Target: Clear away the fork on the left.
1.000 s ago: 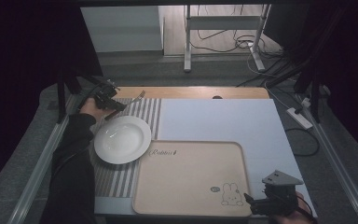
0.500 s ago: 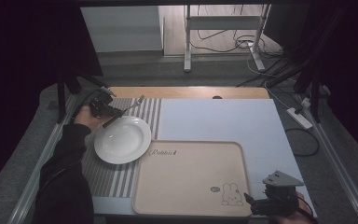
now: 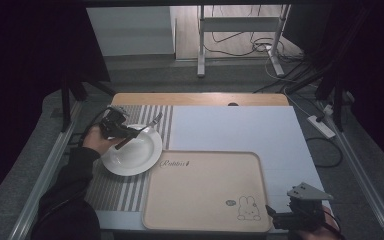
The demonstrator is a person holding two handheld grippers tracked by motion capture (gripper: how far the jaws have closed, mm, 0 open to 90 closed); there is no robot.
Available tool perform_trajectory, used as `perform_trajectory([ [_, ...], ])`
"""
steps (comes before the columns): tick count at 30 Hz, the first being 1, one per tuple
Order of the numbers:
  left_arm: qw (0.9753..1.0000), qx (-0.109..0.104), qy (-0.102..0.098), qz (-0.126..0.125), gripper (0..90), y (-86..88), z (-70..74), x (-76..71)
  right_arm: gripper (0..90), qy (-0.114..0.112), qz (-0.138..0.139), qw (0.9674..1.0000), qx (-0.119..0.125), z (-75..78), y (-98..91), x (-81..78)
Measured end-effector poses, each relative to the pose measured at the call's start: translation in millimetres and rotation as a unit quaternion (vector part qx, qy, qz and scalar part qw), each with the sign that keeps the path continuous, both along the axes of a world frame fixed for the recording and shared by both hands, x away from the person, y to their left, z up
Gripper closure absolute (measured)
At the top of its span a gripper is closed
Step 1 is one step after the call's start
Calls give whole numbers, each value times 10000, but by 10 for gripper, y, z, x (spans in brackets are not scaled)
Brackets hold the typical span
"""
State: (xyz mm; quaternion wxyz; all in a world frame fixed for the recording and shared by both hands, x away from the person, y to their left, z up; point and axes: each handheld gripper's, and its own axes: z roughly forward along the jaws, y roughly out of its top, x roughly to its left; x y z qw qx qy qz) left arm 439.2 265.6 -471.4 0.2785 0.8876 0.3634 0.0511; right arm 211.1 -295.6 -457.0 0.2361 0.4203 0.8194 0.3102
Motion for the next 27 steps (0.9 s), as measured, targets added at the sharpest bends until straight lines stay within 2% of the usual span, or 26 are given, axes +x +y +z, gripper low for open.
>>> perform_trajectory([
  [3,10000,-35,-5,-47,781,-39,0,-47,0,-5,-10,10000,-13,1,-5,-1],
  [6,9999,-54,-11,-93,781,-117,2,-130,0,-12,-17,10000,-4,2,-6,-3],
  [8,9999,12,-13,-160,781,-208,9,-227,0,-15,-19,10000,-4,1,-7,-2],
  [11,9998,-45,0,-194,781,-258,9,-296,0,-16,-20,10000,9,1,-7,-3],
  [12,9997,-35,-39,-233,780,-305,3,-370,0,-18,-19,10000,-1,1,-8,-3],
  [17,9996,69,4,-266,781,-375,-18,-508,0,-7,0,10000,-25,0,1,-6],
  [19,9996,-3,37,-274,781,-416,-33,-610,0,-10,14,10000,-40,-1,4,-7],
  [24,9996,-10,55,-291,780,-494,-39,-749,0,-21,29,10000,-63,-2,9,-10],
  [27,9990,-178,132,-378,780,-577,-58,-859,0,-27,47,10000,-68,-2,12,-12],
])
